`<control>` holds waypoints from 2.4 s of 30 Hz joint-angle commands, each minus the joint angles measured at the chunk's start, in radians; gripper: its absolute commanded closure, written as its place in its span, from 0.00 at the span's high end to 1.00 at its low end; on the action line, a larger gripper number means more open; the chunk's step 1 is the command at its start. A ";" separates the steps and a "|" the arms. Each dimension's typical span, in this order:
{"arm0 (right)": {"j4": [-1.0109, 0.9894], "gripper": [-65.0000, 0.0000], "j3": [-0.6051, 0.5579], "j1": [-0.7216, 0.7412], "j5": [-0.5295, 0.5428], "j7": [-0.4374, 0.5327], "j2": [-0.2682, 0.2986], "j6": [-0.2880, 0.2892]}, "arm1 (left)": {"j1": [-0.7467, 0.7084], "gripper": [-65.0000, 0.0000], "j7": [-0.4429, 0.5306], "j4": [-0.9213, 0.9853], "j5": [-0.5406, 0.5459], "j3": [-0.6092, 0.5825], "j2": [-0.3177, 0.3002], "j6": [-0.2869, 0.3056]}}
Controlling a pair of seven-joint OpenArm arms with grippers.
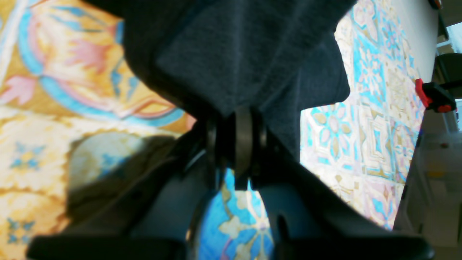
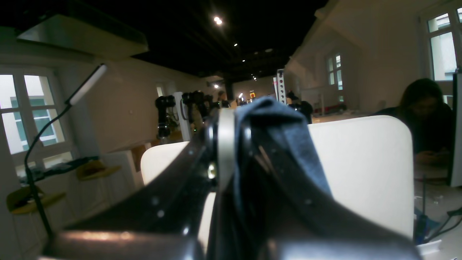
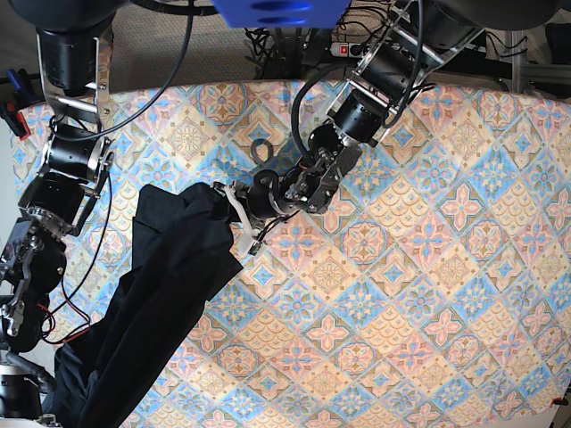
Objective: Layout the t-shirt on the table in an organized manner, then fold the t-shirt properly
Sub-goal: 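Pull the grasped fabric with the left gripper away from the right gripper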
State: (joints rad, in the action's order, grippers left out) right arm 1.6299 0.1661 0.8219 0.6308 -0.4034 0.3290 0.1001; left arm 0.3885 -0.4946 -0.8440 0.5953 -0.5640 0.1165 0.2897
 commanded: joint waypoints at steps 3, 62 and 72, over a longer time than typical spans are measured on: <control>0.019 0.00 0.019 0.038 0.007 0.036 0.009 0.005 | 0.039 0.00 -0.039 -0.010 -0.010 0.002 -0.031 -0.014; 0.068 0.00 0.316 -0.528 0.013 -0.019 -0.031 0.003 | 0.255 0.00 -0.381 -0.544 -0.127 0.476 -0.676 0.024; -0.145 0.00 0.323 -0.681 0.013 -0.024 -0.043 0.003 | -0.055 0.00 -0.421 -0.694 -0.128 0.629 -0.657 0.026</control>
State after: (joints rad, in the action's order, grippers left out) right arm 1.4586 0.4847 0.1055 0.6319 -0.4755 0.2653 0.0925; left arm 0.3054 -0.9367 -1.5238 0.4694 0.0513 -0.5201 0.3237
